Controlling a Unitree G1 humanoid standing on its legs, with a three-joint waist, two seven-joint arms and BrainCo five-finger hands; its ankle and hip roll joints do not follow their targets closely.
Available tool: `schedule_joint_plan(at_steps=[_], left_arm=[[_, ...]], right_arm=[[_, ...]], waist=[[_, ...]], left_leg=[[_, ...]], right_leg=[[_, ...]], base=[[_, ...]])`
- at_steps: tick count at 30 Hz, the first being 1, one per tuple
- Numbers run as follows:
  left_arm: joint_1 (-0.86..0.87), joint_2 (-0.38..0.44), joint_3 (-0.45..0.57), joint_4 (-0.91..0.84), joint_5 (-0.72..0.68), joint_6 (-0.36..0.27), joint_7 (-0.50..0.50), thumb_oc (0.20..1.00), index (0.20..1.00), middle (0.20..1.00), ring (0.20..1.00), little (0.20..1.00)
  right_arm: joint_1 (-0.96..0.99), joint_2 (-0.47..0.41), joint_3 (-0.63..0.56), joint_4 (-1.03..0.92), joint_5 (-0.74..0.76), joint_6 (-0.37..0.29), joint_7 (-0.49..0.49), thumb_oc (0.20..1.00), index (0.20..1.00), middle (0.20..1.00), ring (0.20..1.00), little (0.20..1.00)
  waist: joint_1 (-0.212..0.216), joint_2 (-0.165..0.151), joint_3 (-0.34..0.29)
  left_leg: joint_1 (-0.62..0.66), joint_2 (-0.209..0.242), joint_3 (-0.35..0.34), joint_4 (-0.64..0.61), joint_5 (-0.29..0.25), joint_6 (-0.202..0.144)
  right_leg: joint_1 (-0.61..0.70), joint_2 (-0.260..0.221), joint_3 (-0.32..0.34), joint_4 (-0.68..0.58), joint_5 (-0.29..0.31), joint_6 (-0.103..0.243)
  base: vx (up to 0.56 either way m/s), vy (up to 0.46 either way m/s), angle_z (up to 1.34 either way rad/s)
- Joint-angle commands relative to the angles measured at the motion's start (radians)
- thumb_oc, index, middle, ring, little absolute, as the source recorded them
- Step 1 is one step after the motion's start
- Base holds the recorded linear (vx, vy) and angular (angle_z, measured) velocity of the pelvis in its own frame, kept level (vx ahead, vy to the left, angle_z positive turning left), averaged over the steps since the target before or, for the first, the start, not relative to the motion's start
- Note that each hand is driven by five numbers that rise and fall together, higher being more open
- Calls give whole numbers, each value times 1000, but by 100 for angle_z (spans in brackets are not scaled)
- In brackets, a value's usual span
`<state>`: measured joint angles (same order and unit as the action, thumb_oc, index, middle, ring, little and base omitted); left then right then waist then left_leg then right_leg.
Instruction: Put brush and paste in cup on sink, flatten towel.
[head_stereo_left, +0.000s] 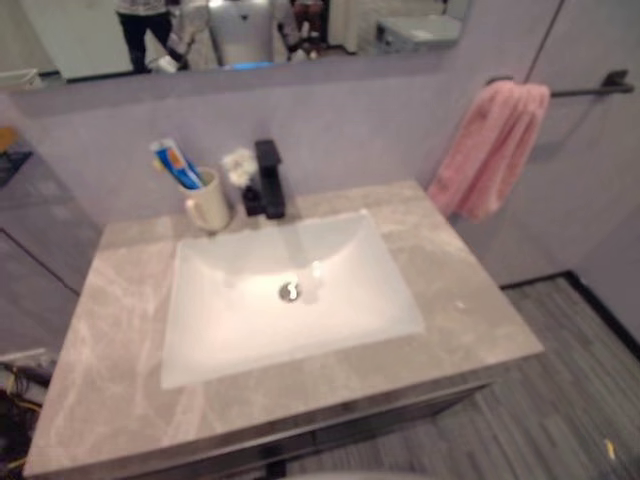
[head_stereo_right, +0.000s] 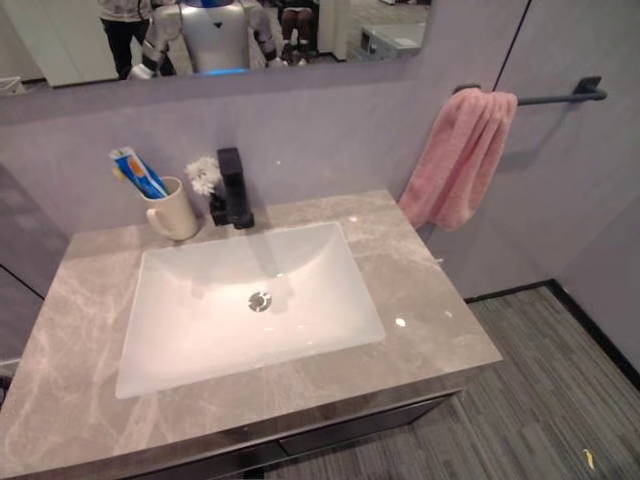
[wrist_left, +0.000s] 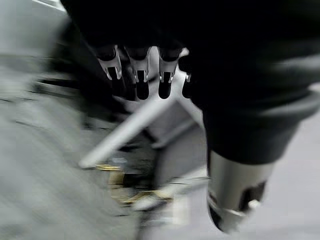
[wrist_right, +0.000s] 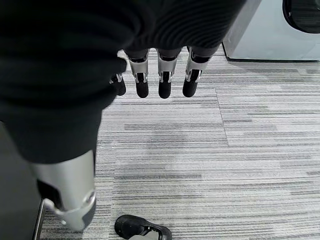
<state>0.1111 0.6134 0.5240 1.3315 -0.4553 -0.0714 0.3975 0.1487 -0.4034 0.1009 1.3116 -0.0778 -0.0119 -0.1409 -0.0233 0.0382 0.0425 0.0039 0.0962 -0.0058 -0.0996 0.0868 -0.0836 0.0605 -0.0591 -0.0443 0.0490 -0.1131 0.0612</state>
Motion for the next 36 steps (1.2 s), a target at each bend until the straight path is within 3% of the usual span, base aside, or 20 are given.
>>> schedule_joint_plan(at_steps=[1,6,7,8,12,13,15,17,18,19,21,26,32,36], left_arm=[[-7,7,10,45,-10,23,-43,1000,1000,1000,1000,1000],[25,-133,-60,210,70,115,-171,1000,1000,1000,1000,1000],[24,-171,-141,213,169,127,-237,1000,1000,1000,1000,1000],[24,-171,-142,213,170,127,-238,1000,1000,1000,1000,1000],[-31,-253,-447,118,429,107,-330,1000,1000,1000,1000,1000],[-31,-253,-446,118,429,107,-330,1000,1000,1000,1000,1000],[-58,-273,-564,56,516,92,-310,1000,1000,1000,1000,1000],[-84,-294,-685,10,611,80,-302,1000,1000,1000,1000,1000],[-103,-300,-741,-18,645,72,-291,1000,1000,1000,1000,1000],[-103,-300,-741,-18,645,72,-291,1000,1000,1000,1000,1000],[-137,-311,-793,-39,660,58,-282,1000,1000,1000,1000,1000],[-159,-319,-858,-53,707,43,-272,1000,1000,1000,1000,1000],[-140,-325,-847,-22,720,42,-248,1000,1000,1000,1000,1000],[-133,-330,-845,-12,722,40,-249,1000,1000,1000,1000,1000]], right_arm=[[-33,-5,8,-3,3,-1,-26,1000,1000,1000,1000,1000],[-40,-1,20,-7,11,6,1,1000,1000,1000,1000,1000],[-41,-1,31,-3,-1,10,20,1000,1000,1000,1000,1000],[-40,-1,30,-3,-1,10,21,1000,1000,1000,1000,1000],[-53,1,81,-6,-41,11,46,1000,1000,1000,1000,1000],[-53,1,81,-6,-41,11,46,1000,1000,1000,1000,1000],[-71,7,111,-13,-52,5,44,1000,1000,1000,1000,1000],[-97,9,133,-19,-56,-1,33,1000,1000,1000,1000,1000],[-122,12,147,-26,-46,-8,23,1000,1000,1000,1000,1000],[-121,12,147,-26,-46,-8,23,1000,1000,1000,1000,1000],[-159,21,174,-31,-39,-19,14,1000,1000,1000,1000,1000],[-178,38,197,-51,-34,-25,-2,1000,1000,1000,1000,1000],[-186,51,234,-50,-73,-27,-9,1000,1000,1000,1000,1000],[-179,58,225,-25,-79,-22,-19,1000,1000,1000,1000,1000]], waist=[[-33,-44,18],[-52,-34,-4],[-60,-30,-9],[-58,-30,-10],[-71,-30,-5],[-72,-30,-6],[-74,-32,2],[-69,-31,15],[-64,-29,20],[-63,-29,22],[-50,-24,33],[-46,-13,31],[-25,-5,30],[-22,-10,26]], left_leg=[[-25,-20,-11,24,-42,57],[-6,-27,3,17,-64,73],[-6,-30,9,25,-71,78],[-7,-30,9,26,-72,78],[-48,-39,14,120,-113,86],[-50,-39,13,119,-112,86],[-60,-45,6,147,-128,91],[-69,-58,-22,175,-143,95],[-85,-80,-73,196,-150,96],[-81,-79,-72,198,-155,96],[-100,-137,-189,253,-184,98],[-92,-156,-201,269,-201,114],[-88,-172,-184,305,-237,131],[-82,-170,-174,321,-250,134]], right_leg=[[11,6,-51,59,-81,-55],[-2,1,-17,75,-84,-51],[-5,-1,-9,72,-80,-49],[-6,-1,-9,72,-80,-49],[-17,-4,26,59,-68,-47],[-19,-4,25,59,-67,-47],[-26,-2,48,58,-60,-47],[-30,2,76,50,-49,-45],[-40,7,101,35,-28,-44],[-35,7,101,34,-29,-44],[-49,20,153,23,-7,-40],[-42,26,189,7,6,-27],[-47,29,245,1,17,-18],[-30,29,242,-2,8,-17]], base=[[48,7,-2],[41,41,-13],[36,58,-23],[28,46,-23],[-11,32,-12],[-43,19,-19],[-44,17,-27],[-74,23,-23],[-59,23,-37],[-76,31,-63],[-65,45,-72],[-14,49,-46],[4,67,-22],[36,47,-18]])
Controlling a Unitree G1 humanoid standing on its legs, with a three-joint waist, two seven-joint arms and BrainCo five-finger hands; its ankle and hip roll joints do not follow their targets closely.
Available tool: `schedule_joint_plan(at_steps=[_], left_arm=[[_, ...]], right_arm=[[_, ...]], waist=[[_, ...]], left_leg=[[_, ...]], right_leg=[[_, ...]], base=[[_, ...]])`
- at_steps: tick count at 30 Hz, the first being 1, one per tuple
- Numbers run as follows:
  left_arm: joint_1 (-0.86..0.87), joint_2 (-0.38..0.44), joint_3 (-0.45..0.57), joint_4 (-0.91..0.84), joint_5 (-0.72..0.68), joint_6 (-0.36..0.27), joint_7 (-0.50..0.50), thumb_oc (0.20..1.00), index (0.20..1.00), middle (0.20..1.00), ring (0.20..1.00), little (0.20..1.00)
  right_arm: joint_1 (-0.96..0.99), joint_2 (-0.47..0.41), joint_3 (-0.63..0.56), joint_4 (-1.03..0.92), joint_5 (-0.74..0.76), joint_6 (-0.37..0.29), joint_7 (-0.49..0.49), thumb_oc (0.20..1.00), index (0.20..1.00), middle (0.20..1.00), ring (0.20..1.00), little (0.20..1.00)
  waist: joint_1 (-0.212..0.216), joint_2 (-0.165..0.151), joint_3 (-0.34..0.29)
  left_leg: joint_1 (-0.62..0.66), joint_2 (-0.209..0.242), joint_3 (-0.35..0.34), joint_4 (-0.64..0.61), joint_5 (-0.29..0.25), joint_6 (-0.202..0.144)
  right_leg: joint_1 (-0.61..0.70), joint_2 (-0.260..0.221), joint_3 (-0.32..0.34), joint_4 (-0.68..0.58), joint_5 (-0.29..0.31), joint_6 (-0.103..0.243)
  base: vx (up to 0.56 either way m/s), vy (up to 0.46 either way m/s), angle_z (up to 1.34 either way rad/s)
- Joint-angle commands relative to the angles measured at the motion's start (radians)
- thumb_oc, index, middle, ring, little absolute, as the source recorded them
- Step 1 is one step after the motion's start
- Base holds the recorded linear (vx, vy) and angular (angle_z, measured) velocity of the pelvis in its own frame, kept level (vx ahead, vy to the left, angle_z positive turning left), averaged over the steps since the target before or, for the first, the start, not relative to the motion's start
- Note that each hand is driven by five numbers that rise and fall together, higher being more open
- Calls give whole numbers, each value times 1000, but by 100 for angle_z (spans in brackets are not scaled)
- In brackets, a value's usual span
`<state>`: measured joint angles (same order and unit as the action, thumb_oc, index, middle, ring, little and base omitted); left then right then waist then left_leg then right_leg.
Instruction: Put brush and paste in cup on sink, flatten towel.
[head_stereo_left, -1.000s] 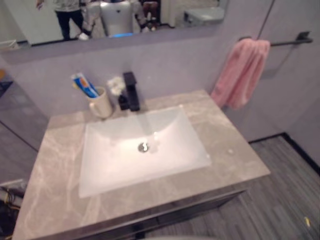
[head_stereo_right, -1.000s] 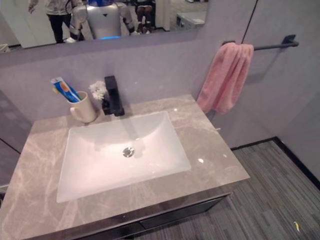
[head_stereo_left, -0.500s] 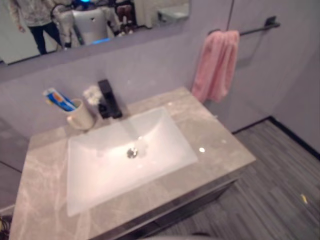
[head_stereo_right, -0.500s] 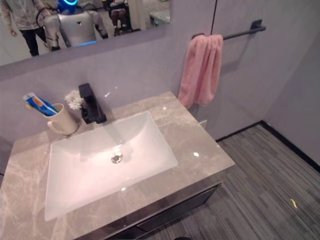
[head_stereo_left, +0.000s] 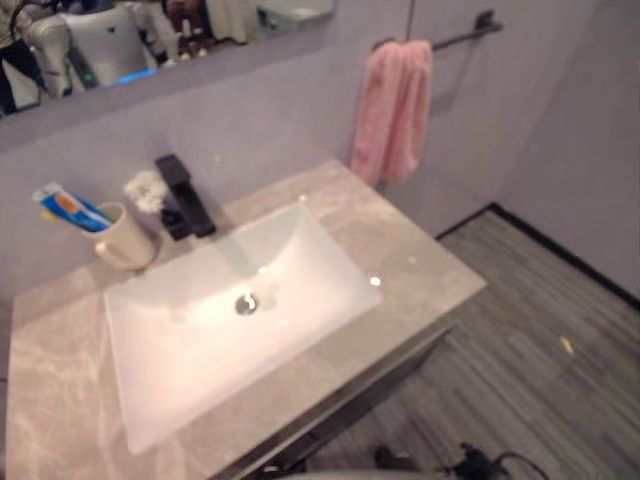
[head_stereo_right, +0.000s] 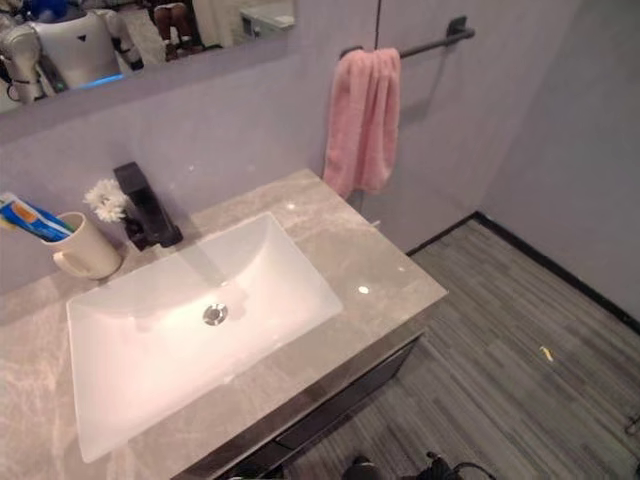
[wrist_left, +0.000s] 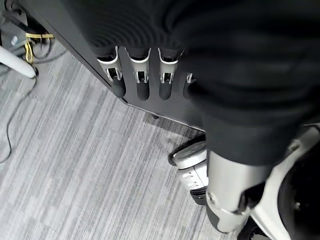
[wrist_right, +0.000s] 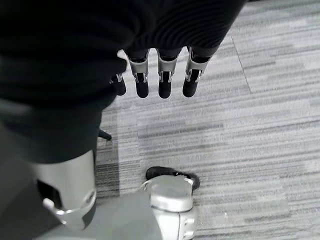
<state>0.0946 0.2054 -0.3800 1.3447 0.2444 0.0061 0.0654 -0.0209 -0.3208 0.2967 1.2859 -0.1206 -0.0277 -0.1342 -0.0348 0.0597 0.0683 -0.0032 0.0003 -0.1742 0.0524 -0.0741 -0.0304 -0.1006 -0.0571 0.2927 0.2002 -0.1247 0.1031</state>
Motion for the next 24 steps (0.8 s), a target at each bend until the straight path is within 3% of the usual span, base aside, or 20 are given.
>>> schedule_joint_plan(at_steps=[1,9,15,19,20,21,22,23,24], left_arm=[[-116,78,56,-22,27,-38,84,1000,1000,1000,1000,1000],[-109,78,63,-8,32,-35,97,1000,1000,1000,1000,1000],[-99,82,89,9,13,-31,92,1000,1000,1000,1000,1000],[-114,88,88,2,5,-33,91,1000,1000,1000,1000,1000],[-129,97,83,1,3,-33,89,1000,1000,1000,1000,1000],[-129,97,83,1,3,-33,89,1000,1000,1000,1000,1000],[-176,111,56,-5,15,-30,95,1000,1000,1000,1000,1000],[-176,111,56,-5,15,-30,95,1000,1000,1000,1000,1000],[-205,110,52,-16,22,-21,94,1000,1000,1000,1000,1000]], right_arm=[[-7,-23,26,6,-37,-5,-29,1000,1000,1000,1000,1000],[-21,-8,47,10,-50,-10,-29,1000,1000,1000,1000,1000],[-40,-18,88,-28,-86,-17,-17,1000,1000,1000,1000,1000],[-55,-55,94,-22,-122,-18,-20,1000,1000,1000,1000,1000],[-57,-78,65,-13,-105,-18,-31,1000,1000,1000,1000,1000],[-57,-78,65,-13,-105,-18,-31,1000,1000,1000,1000,1000],[-53,-100,-2,3,-54,-16,-60,1000,1000,1000,1000,1000],[-53,-100,-2,3,-54,-16,-60,1000,1000,1000,1000,1000],[-49,-105,-43,4,-5,-11,-69,1000,1000,1000,1000,1000]], waist=[[-12,-35,0],[2,-47,5],[11,-55,26],[5,-73,40],[-5,-85,36],[-7,-85,36],[-48,-93,31],[-50,-93,29],[-73,-111,25]], left_leg=[[-73,-73,-5,171,-92,82],[-64,-72,-1,184,-109,89],[-76,-71,-20,237,-112,67],[-93,-57,-49,237,-71,32],[-90,-35,-66,151,0,8],[-89,-35,-68,145,4,8],[-104,37,18,-41,149,-18],[-105,37,16,-46,152,-19],[-90,54,190,-26,105,12]], right_leg=[[135,26,-100,-153,18,-59],[130,30,-102,-112,-4,-62],[117,47,-138,-34,-53,-83],[116,66,-188,-12,-66,-107],[102,80,-223,-15,-64,-122],[102,79,-225,-15,-64,-123],[73,82,-304,-39,-51,-130],[71,82,-306,-39,-51,-130],[63,64,-330,-56,-34,-118]], base=[[0,0,0],[11,4,1],[2,-124,7],[-58,-234,35],[-61,-174,29],[-223,-335,48],[-161,-166,50],[-224,-175,112],[-101,15,145]])
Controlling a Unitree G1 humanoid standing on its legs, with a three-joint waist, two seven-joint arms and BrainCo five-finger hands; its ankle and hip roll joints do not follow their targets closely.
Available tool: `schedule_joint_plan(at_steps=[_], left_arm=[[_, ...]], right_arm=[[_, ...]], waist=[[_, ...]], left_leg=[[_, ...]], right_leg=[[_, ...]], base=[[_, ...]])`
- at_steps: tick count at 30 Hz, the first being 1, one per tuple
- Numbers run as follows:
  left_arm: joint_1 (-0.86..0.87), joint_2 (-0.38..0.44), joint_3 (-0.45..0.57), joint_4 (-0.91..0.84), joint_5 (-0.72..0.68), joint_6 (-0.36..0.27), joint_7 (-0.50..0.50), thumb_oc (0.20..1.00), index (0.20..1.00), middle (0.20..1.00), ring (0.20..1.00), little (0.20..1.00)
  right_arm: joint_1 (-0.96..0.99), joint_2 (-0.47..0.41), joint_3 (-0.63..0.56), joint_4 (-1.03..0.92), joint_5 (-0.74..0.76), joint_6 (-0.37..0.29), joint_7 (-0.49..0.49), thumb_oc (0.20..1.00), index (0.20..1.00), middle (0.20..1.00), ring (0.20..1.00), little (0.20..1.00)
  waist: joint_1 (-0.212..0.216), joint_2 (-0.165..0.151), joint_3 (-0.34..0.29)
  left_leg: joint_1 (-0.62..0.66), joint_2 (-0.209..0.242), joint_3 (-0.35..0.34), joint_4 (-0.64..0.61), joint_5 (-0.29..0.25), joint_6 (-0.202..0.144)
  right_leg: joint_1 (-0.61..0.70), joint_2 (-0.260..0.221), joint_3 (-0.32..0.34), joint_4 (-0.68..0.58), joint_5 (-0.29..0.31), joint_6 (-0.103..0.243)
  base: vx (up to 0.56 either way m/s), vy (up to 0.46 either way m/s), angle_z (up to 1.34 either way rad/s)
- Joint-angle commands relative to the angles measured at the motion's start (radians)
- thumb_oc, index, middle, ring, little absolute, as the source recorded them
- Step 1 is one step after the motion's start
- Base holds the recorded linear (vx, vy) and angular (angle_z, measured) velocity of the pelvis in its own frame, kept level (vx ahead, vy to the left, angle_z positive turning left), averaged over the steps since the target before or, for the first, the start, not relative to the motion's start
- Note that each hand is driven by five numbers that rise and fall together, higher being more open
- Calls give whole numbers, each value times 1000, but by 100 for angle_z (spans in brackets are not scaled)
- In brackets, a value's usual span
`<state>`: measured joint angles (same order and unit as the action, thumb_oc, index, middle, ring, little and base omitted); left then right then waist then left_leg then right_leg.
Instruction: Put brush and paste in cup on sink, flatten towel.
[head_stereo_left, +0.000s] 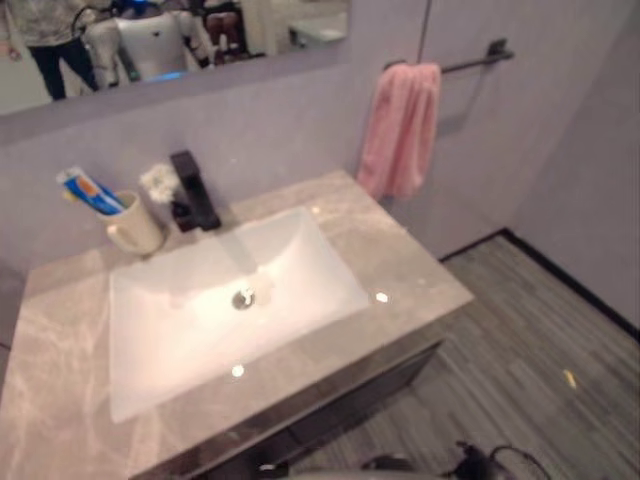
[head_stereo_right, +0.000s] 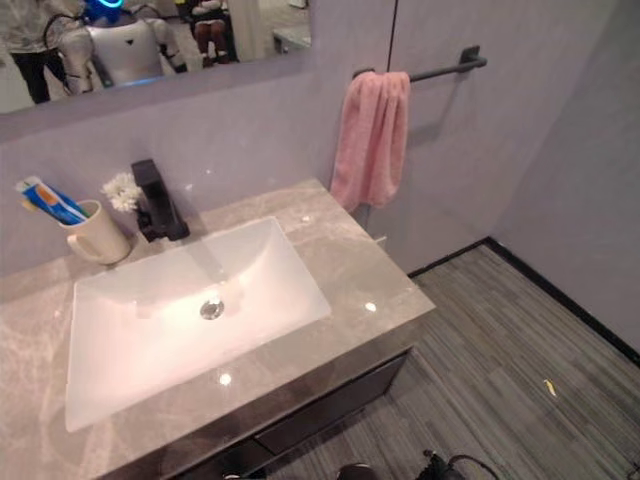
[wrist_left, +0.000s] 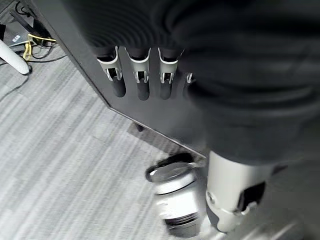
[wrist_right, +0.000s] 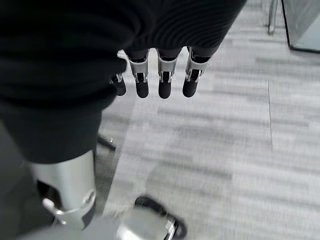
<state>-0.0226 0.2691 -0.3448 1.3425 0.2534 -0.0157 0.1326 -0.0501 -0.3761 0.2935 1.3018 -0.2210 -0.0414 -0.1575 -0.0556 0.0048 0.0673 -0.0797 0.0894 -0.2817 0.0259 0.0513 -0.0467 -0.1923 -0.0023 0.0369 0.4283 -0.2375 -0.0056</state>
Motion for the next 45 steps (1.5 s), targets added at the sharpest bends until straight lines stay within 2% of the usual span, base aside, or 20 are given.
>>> schedule_joint_plan(at_steps=[1,2,3,4,5,6,10,15,21,24,26,27,28,30,31,33,35,41,44,45], left_arm=[[-96,41,15,-14,15,-1,26,1000,1000,1000,1000,1000],[-97,41,15,-14,15,-1,26,1000,1000,1000,1000,1000],[-100,34,2,-15,30,-4,22,1000,1000,1000,1000,1000],[-111,32,-12,-24,30,-14,12,1000,1000,1000,1000,1000],[-111,32,-12,-24,30,-14,12,1000,1000,1000,1000,1000],[-117,26,-14,-32,11,-17,15,1000,1000,1000,1000,1000],[-114,17,-17,-35,6,-19,11,1000,1000,1000,1000,1000],[-84,21,14,-23,1,-22,7,1000,1000,1000,1000,1000],[-65,38,37,-9,40,-23,11,1000,1000,1000,1000,1000],[-67,38,39,-11,48,-24,22,1000,1000,1000,1000,1000],[-66,36,41,-18,52,-24,30,1000,1000,1000,1000,1000],[-65,35,41,-25,49,-25,32,1000,1000,1000,1000,1000],[-64,34,38,-47,48,-22,33,1000,1000,1000,1000,1000],[-60,35,37,-52,47,-23,35,1000,1000,1000,1000,1000],[-49,39,40,-67,39,-29,31,1000,1000,1000,1000,1000],[-44,39,42,-74,28,-32,29,1000,1000,1000,1000,1000],[-36,38,51,-63,13,-31,25,1000,1000,1000,1000,1000],[-31,15,64,8,47,-1,42,1000,1000,1000,1000,1000],[-26,10,74,4,22,-12,40,1000,1000,1000,1000,1000],[-36,7,62,-5,11,-20,39,1000,1000,1000,1000,1000]], right_arm=[[-14,-48,-50,-11,106,5,-46,1000,1000,1000,1000,1000],[-14,-48,-51,-11,106,5,-46,1000,1000,1000,1000,1000],[0,-46,-64,-6,112,8,-43,1000,1000,1000,1000,1000],[29,-42,-84,14,123,12,-32,1000,1000,1000,1000,1000],[29,-42,-84,14,123,12,-32,1000,1000,1000,1000,1000],[45,-26,-86,39,116,18,-27,1000,1000,1000,1000,1000],[68,3,-101,57,119,29,-27,1000,1000,1000,1000,1000],[77,37,-58,32,87,27,-8,1000,1000,1000,1000,1000],[70,48,-63,-60,118,8,-17,1000,1000,1000,1000,1000],[72,50,-65,-94,132,3,-24,1000,1000,1000,1000,1000],[66,55,-59,-126,136,0,-32,1000,1000,1000,1000,1000],[60,54,-51,-137,129,0,-33,1000,1000,1000,1000,1000],[60,48,-28,-168,111,-6,-29,1000,1000,1000,1000,1000],[69,45,-20,-173,103,-11,-24,1000,1000,1000,1000,1000],[82,34,-10,-171,80,-15,-10,1000,1000,1000,1000,1000],[82,28,-9,-162,73,-17,-7,1000,1000,1000,1000,1000],[70,25,-6,-131,63,-14,-4,1000,1000,1000,1000,1000],[49,29,-42,-66,116,-6,-20,1000,1000,1000,1000,1000],[61,25,-43,-63,125,-10,-20,1000,1000,1000,1000,1000],[54,18,-43,-61,144,-15,-23,1000,1000,1000,1000,1000]], waist=[[-55,-61,27],[-51,-59,30],[-63,-61,24],[-62,-44,23],[-62,-44,23],[-82,-24,20],[-94,-11,33],[-75,2,36],[-69,7,61],[-69,4,72],[-62,4,84],[-49,8,91],[-52,23,101],[-56,23,95],[-55,27,80],[-47,26,72],[-14,6,31],[-9,-22,25],[-7,-36,28],[10,-50,43]], left_leg=[[-12,-58,336,75,-75,40],[-17,-55,339,95,-89,40],[-3,-73,392,142,-146,54],[22,-118,401,218,-236,67],[21,-118,401,218,-236,67],[87,-135,405,116,-252,95],[95,-159,399,95,-261,126],[79,-180,421,113,-265,152],[60,-197,486,152,-280,177],[58,-199,514,140,-273,179],[60,-194,552,114,-255,177],[54,-185,566,110,-247,176],[67,-174,548,68,-212,169],[76,-171,543,45,-203,165],[102,-162,531,0,-190,159],[108,-156,537,-20,-180,153],[90,-142,563,-44,-169,134],[70,-105,586,-42,-144,108],[57,-89,560,-19,-143,98],[19,-97,479,38,-143,96]], right_leg=[[160,3,-72,-307,92,2],[164,6,-68,-310,93,3],[165,-5,-77,-340,120,15],[170,-5,-82,-371,142,30],[169,-5,-82,-371,142,30],[136,7,-79,-337,155,48],[91,-6,-62,-267,163,74],[54,-17,-14,-268,213,88],[21,-35,43,-322,319,124],[6,-43,54,-354,365,140],[-14,-65,-5,-394,385,152],[-36,-83,-74,-375,364,151],[-35,-95,-149,-221,266,129],[-25,-88,-144,-179,230,117],[20,-91,-167,-69,155,105],[50,-101,-200,-59,126,97],[150,-89,-255,-180,106,101],[151,-26,-177,-273,100,75],[154,4,-151,-295,98,54],[148,18,-124,-318,119,38]], base=[[-101,23,146],[-86,79,79],[-147,190,22],[-147,184,8],[-223,274,11],[-122,135,11],[-231,215,10],[-255,190,-35],[-224,143,-37],[-175,92,-28],[-166,56,-46],[-202,13,-81],[-145,-11,-95],[0,-92,-49],[64,-126,-7],[56,-192,-6],[32,-300,-15],[-40,-291,-41],[-50,-325,-28],[-82,-175,-10]])
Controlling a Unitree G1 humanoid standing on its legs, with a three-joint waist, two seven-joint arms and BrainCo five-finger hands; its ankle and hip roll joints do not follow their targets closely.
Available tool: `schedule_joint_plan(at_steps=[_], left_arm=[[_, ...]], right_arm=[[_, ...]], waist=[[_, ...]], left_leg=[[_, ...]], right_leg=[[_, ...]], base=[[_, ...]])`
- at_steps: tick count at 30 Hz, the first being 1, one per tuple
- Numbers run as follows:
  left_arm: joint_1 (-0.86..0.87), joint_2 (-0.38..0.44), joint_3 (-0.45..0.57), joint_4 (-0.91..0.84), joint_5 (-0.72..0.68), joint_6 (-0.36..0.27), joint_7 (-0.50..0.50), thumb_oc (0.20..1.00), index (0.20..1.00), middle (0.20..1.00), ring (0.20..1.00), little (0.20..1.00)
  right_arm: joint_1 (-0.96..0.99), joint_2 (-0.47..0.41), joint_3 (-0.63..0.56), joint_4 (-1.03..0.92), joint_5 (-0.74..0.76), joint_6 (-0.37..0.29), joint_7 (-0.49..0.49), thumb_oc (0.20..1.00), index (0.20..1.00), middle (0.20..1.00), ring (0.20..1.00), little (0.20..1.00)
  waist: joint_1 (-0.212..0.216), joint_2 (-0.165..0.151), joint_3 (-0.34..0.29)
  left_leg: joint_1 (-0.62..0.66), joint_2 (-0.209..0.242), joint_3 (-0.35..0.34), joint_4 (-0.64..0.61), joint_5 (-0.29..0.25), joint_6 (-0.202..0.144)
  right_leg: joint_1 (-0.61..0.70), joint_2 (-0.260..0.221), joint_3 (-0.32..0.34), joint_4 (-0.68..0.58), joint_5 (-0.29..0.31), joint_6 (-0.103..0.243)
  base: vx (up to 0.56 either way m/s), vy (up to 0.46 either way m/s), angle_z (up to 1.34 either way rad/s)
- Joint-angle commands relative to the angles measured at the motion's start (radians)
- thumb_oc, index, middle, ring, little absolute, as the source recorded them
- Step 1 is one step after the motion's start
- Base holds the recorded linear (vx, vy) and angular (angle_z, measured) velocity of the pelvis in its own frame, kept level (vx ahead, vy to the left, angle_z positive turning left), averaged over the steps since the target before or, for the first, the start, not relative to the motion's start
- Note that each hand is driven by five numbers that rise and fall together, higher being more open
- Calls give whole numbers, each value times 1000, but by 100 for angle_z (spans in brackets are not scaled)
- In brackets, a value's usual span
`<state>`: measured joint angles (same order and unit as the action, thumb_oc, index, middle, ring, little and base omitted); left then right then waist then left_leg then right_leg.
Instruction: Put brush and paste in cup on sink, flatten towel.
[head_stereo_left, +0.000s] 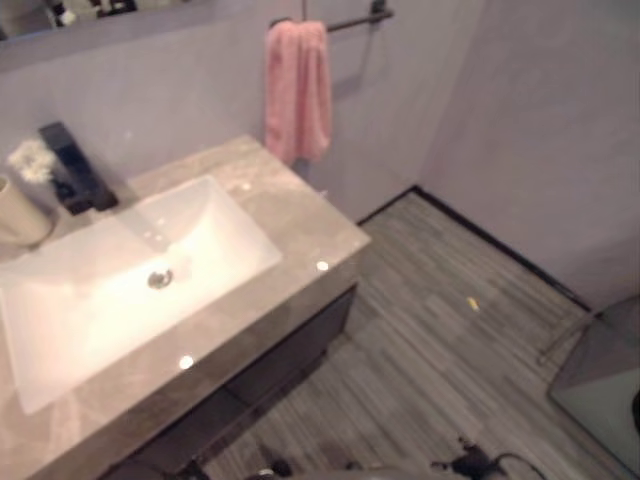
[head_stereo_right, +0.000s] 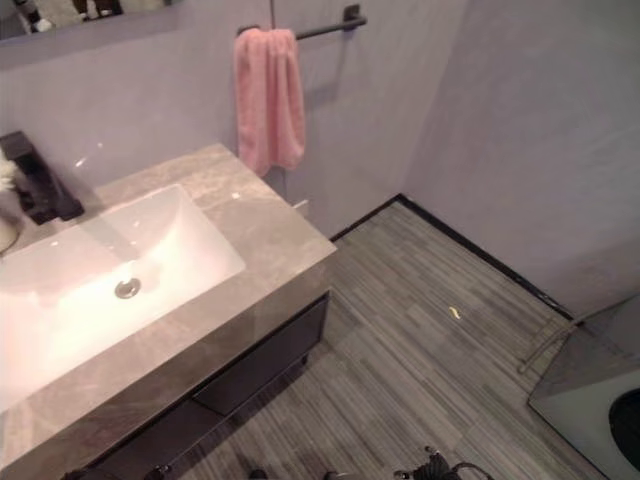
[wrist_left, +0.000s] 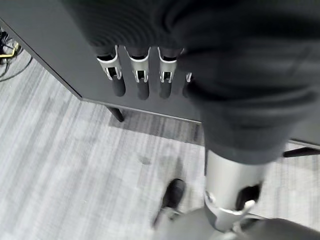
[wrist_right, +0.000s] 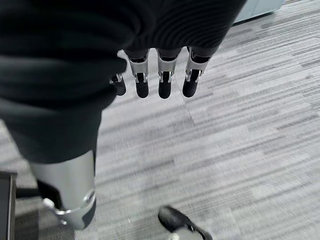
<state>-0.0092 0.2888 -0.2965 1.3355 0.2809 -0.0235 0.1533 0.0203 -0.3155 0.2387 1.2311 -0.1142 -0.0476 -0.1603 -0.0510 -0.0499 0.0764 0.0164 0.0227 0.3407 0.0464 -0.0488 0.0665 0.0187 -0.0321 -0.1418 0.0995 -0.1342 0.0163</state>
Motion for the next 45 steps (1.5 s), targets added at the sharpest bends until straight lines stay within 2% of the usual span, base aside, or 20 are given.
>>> schedule_joint_plan(at_steps=[1,2,3,5,9,11,17,18,19,21,22,23,24,25,26,27,29,33,38,45], left_arm=[[-49,-13,14,2,-16,-12,18,1000,1000,1000,1000,1000],[-60,-23,-5,-2,-42,-25,22,1000,1000,1000,1000,1000],[-60,-23,-5,-2,-42,-25,22,1000,1000,1000,1000,1000],[-63,-28,-12,-8,-52,-26,24,1000,1000,1000,1000,1000],[-75,-28,-81,-35,0,-30,15,1000,1000,1000,1000,1000],[-95,-32,-113,-59,17,-40,15,1000,1000,1000,1000,1000],[-121,-39,-155,-101,46,-51,23,1000,1000,1000,1000,1000],[-134,-37,-152,-111,43,-54,28,1000,1000,1000,1000,1000],[-136,-32,-148,-112,43,-54,30,1000,1000,1000,1000,1000],[-130,-31,-138,-98,61,-45,27,1000,1000,1000,1000,1000],[-130,-31,-138,-98,61,-45,27,1000,1000,1000,1000,1000],[-119,-25,-124,-87,72,-37,22,1000,1000,1000,1000,1000],[-119,-25,-124,-87,72,-37,22,1000,1000,1000,1000,1000],[-107,-18,-107,-78,68,-31,18,1000,1000,1000,1000,1000],[-107,-18,-106,-78,68,-31,18,1000,1000,1000,1000,1000],[-101,-17,-94,-72,66,-29,10,1000,1000,1000,1000,1000],[-107,-17,-98,-64,67,-30,7,1000,1000,1000,1000,1000],[-113,-31,-80,-50,54,-26,12,1000,1000,1000,1000,1000],[-130,-32,-84,-61,40,-32,17,1000,1000,1000,1000,1000],[-135,-28,-80,-47,38,-25,17,1000,1000,1000,1000,1000]], right_arm=[[-17,-43,12,9,37,-9,-20,1000,1000,1000,1000,1000],[-40,-52,-1,29,86,-19,-22,1000,1000,1000,1000,1000],[-40,-52,-1,29,86,-19,-22,1000,1000,1000,1000,1000],[-49,-47,-42,42,181,-31,-9,1000,1000,1000,1000,1000],[-20,-46,-50,37,175,-31,-12,1000,1000,1000,1000,1000],[-30,-48,-43,-2,163,-33,-19,1000,1000,1000,1000,1000],[-45,-57,-35,-20,140,-30,-23,1000,1000,1000,1000,1000],[-47,-54,-43,-29,146,-31,-24,1000,1000,1000,1000,1000],[-55,-50,-39,-32,137,-29,-25,1000,1000,1000,1000,1000],[-67,-45,-24,-31,110,-25,-25,1000,1000,1000,1000,1000],[-67,-45,-24,-32,110,-25,-25,1000,1000,1000,1000,1000],[-68,-43,-9,-23,81,-21,-21,1000,1000,1000,1000,1000],[-68,-43,-8,-23,81,-21,-21,1000,1000,1000,1000,1000],[-63,-37,0,-11,65,-20,-11,1000,1000,1000,1000,1000],[-64,-36,0,-11,65,-20,-11,1000,1000,1000,1000,1000],[-57,-32,9,-3,51,-21,-3,1000,1000,1000,1000,1000],[-49,-30,23,-8,37,-21,1,1000,1000,1000,1000,1000],[-21,-31,23,-9,44,-22,5,1000,1000,1000,1000,1000],[-4,-33,7,5,66,-24,0,1000,1000,1000,1000,1000],[11,-47,-17,-1,87,-25,-2,1000,1000,1000,1000,1000]], waist=[[5,5,32],[40,-3,48],[40,-2,49],[48,2,42],[18,26,28],[-17,56,45],[-35,95,71],[-44,106,84],[-37,105,91],[-5,107,99],[-5,107,98],[-8,100,102],[-7,99,101],[-5,95,96],[-5,93,97],[3,82,81],[11,63,69],[15,52,58],[14,34,56],[9,20,50]], left_leg=[[-80,-30,-143,19,-43,-18],[-117,-109,-397,94,-73,-31],[-113,-108,-398,94,-75,-31],[-119,-142,-482,133,-93,-27],[-88,-130,-444,57,-68,-16],[-90,-138,-394,42,-74,1],[-82,-140,-268,10,-78,24],[-84,-140,-225,1,-78,32],[-90,-131,-195,7,-81,33],[-81,-97,-98,13,-94,25],[-83,-97,-98,15,-94,25],[-64,-87,-61,4,-93,27],[-66,-87,-59,5,-93,27],[-46,-88,-58,5,-106,30],[-46,-88,-57,7,-106,31],[-51,-93,-51,20,-114,29],[-65,-92,-43,33,-109,18],[-62,-80,-45,36,-102,3],[-66,-69,-69,34,-76,-12],[-63,-60,-101,16,-52,-31]], right_leg=[[-65,48,55,11,17,16],[-70,76,130,-27,50,13],[-66,77,130,-27,48,13],[-77,98,201,-26,61,20],[-88,96,199,-12,49,17],[-131,87,247,7,68,46],[-189,81,358,9,126,101],[-211,65,373,-19,170,131],[-225,53,340,-24,171,131],[-233,-14,92,-25,125,106],[-234,-14,92,-24,125,106],[-223,-32,-5,65,79,93],[-226,-32,-4,67,78,93],[-194,-28,-28,170,28,93],[-196,-29,-27,174,27,92],[-144,-16,-41,197,-17,90],[-112,9,-10,131,-16,79],[-77,41,29,49,-7,61],[-50,61,26,-16,16,32],[-33,70,13,-39,20,16]], base=[[-143,-302,-61],[-54,-128,-71],[-54,-129,-88],[32,30,-89],[-3,104,-91],[-120,259,24],[-105,280,-109],[-164,304,-107],[-158,298,-91],[-92,124,-107],[-84,69,-226],[-41,29,-202],[1,18,-184],[33,-14,-70],[59,-87,-61],[19,-76,-36],[-28,-178,-35],[-26,-188,-17],[-35,-222,4],[7,-167,10]])
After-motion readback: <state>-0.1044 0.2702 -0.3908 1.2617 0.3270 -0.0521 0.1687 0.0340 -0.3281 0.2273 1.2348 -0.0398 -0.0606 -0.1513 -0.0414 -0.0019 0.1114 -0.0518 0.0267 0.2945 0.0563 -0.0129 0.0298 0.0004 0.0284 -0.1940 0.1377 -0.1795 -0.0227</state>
